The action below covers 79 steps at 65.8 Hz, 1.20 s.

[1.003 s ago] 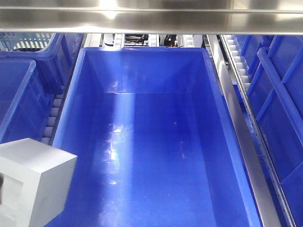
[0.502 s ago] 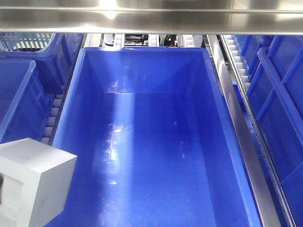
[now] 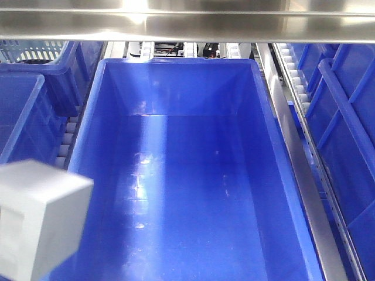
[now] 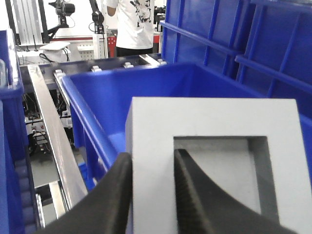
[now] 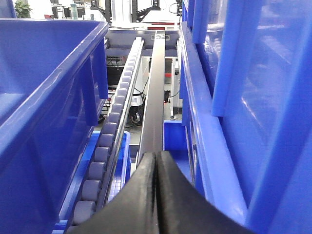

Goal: Sort gray base to blue bin
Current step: 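Lower the gray block into the blue bin with the left gripper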

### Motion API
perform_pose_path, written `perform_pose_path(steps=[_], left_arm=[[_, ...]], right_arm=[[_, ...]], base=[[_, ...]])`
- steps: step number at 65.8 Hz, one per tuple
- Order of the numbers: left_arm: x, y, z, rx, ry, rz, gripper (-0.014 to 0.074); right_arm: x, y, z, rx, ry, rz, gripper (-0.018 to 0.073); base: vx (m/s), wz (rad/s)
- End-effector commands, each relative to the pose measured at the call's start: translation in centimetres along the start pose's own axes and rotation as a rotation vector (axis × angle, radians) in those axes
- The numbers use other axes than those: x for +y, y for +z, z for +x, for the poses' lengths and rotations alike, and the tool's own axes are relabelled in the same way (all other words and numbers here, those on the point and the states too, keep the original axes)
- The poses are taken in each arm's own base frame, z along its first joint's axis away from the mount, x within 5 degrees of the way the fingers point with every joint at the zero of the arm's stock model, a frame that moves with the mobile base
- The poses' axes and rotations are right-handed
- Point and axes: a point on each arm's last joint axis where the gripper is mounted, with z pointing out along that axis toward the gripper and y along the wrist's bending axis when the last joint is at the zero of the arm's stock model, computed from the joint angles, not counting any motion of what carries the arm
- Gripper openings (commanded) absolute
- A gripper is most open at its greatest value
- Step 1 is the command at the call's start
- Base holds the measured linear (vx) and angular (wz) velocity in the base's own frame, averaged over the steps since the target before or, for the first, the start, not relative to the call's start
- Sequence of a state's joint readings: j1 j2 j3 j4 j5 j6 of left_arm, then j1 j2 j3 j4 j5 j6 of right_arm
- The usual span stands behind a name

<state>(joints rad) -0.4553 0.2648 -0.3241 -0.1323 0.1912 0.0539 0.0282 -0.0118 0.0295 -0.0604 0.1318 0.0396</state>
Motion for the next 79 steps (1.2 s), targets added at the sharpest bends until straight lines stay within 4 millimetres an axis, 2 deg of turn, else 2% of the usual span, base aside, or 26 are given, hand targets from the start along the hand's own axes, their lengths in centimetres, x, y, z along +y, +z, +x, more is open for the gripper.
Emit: perform_pose_path(steps=[1, 17, 28, 54, 66, 79], left_arm=[[-0.2, 0.5, -3.8, -0.152, -0.02, 0.003, 0.0002], [-0.5, 4.3, -7.3, -0.095, -0.03, 0.008, 0.0008], [-1.4, 7.8, -8.1, -0.013, -0.03, 0.058, 0.002], [-4.7, 17.9, -6.2, 0.22, 0.018, 0.151, 0.0037], [-5.3, 22.4, -4.5, 0.305, 0.023, 0.143, 0.0043], [-5.7, 26.1, -2.6, 0.379, 0.023, 0.137, 0.005]], right_arm=[[0.0, 0.0, -0.2, -0.07, -0.013, 0.001, -0.0009], [0.0, 0.0, -0.2, -0.07, -0.013, 0.001, -0.0009], [0.0, 0.0, -0.2, -0.07, -0.013, 0.001, -0.0009], [0.0, 0.0, -0.2, -0.07, -0.013, 0.001, -0.0009], [0.0, 0.0, -0.2, -0.07, -0.013, 0.001, -0.0009], [0.0, 0.0, -0.2, -0.07, -0.013, 0.001, -0.0009]], base=[[0.0, 0.0], [0.0, 0.0], [0.0, 0.0], [0.0, 0.0], [0.0, 0.0], [0.0, 0.0]])
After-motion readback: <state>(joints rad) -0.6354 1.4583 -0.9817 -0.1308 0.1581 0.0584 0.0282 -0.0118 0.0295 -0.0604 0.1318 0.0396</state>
